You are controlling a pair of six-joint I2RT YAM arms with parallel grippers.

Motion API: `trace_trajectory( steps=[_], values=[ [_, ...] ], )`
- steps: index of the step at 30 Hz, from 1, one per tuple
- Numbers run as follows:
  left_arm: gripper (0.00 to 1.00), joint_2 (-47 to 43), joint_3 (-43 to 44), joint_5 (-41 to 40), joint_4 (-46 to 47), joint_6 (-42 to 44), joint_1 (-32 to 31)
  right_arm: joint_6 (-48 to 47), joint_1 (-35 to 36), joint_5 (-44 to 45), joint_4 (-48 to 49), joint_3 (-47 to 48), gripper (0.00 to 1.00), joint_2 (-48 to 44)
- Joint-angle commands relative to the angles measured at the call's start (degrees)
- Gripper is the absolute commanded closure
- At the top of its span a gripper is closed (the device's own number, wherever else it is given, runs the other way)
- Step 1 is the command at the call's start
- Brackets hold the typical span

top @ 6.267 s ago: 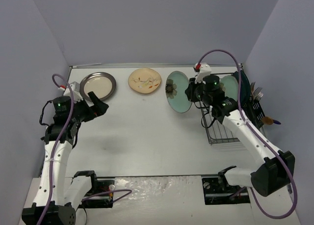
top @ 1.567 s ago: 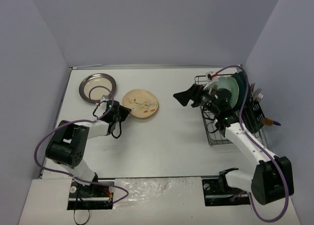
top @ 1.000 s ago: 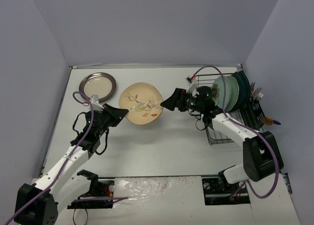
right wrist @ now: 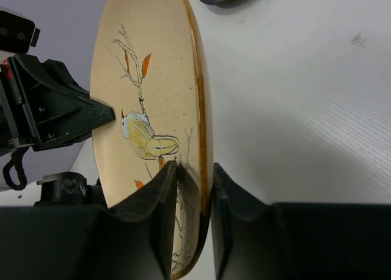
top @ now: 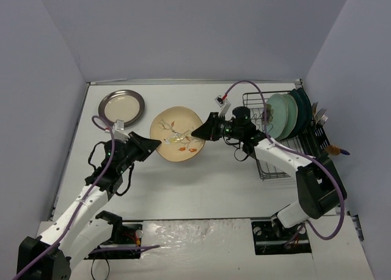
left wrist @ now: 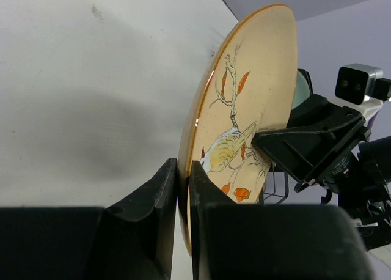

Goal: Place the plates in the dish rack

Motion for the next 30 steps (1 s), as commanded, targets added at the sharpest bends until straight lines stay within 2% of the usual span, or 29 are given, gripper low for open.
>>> trace_trajectory(
  steps=[1,5,8,10,12,13,14,15,18,21,25,27,30],
  values=[
    [1.00,-1.27,3.41,1.24,10.03,-0.22,-0.19,-3.78,-0.03,2.80,2.03,2.18,0.97,-5.50],
    [0.96,0.11,4.20,1.14,7.29,1.74,-0.19,-5.66,-0.52,4.67,-0.63,2.74,1.00,-7.52],
    [0.66,0.22,5.80,0.23,2.86,4.29,-0.21,-9.72,-1.13,7.62,-6.64,4.82,1.00,-9.81],
    [0.54,0.20,7.29,-1.26,-1.86,6.53,-0.19,-11.30,-1.46,10.68,-8.73,5.41,1.00,-11.87],
    [0.37,-0.01,9.30,-2.87,-6.72,9.01,-0.19,-14.47,-2.16,13.79,-12.83,6.33,1.00,-13.81],
    [0.25,-0.15,11.30,-4.46,-11.33,11.11,-0.19,-15.97,-2.98,16.32,-15.65,7.41,1.00,-15.40],
    [0.18,-0.18,12.55,-4.92,-14.25,11.64,-0.18,-17.71,-3.62,17.11,-16.24,8.27,1.00,-15.80],
    [0.10,-0.36,14.27,-7.45,-17.56,14.58,-0.12,-20.60,-4.80,21.46,-19.41,9.45,1.00,-18.04],
    [0.04,0.22,20.66,-15.42,-28.83,21.79,-0.03,-24.41,-6.79,30.66,-23.94,11.10,1.00,-22.26],
    [0.03,1.86,27.16,-22.36,-40.32,30.83,0.24,-29.40,-8.94,41.92,-26.30,12.98,1.00,-25.76],
    [0.03,3.35,32.17,-30.13,-45.60,37.11,1.25,-35.51,-10.41,56.68,-26.15,14.01,1.00,-27.18],
    [0.03,3.63,32.30,-30.37,-46.21,39.24,2.56,-39.02,-11.68,60.20,-25.87,15.36,1.00,-26.48],
    [0.03,4.12,31.69,-26.08,-46.04,40.53,7.06,-42.76,-12.66,63.75,-24.57,16.15,1.00,-25.19]
  ],
)
